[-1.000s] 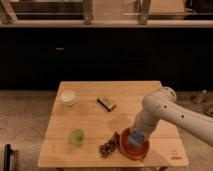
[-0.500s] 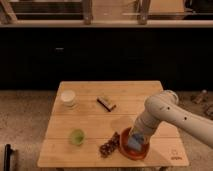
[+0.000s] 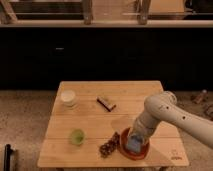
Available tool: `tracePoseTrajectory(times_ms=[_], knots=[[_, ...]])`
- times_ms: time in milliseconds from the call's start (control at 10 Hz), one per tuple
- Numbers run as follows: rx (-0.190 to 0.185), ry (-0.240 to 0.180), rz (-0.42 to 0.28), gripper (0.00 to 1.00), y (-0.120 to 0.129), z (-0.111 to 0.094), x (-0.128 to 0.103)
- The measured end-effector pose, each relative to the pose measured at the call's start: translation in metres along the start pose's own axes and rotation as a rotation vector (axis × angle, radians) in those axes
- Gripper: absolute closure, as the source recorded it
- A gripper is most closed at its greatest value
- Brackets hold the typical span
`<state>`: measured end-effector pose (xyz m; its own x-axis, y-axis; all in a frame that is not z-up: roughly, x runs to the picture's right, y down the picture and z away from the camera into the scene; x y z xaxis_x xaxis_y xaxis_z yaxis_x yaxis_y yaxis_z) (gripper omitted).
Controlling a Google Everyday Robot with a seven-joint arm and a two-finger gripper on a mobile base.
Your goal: Place sponge in red bowl
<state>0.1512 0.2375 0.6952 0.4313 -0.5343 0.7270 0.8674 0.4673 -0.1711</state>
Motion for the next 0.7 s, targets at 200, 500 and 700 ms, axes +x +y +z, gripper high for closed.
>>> tracePoseTrajectory(times_ms=[200, 500, 700], knots=[[0.007, -0.006, -0.002, 0.61, 0.0017, 0.0017, 0.001], [0.019, -0.005, -0.003, 0.31, 0.0057, 0.0024, 0.0048], [0.022, -0.006, -0.001, 0.2, 0.0074, 0.003, 0.0071]])
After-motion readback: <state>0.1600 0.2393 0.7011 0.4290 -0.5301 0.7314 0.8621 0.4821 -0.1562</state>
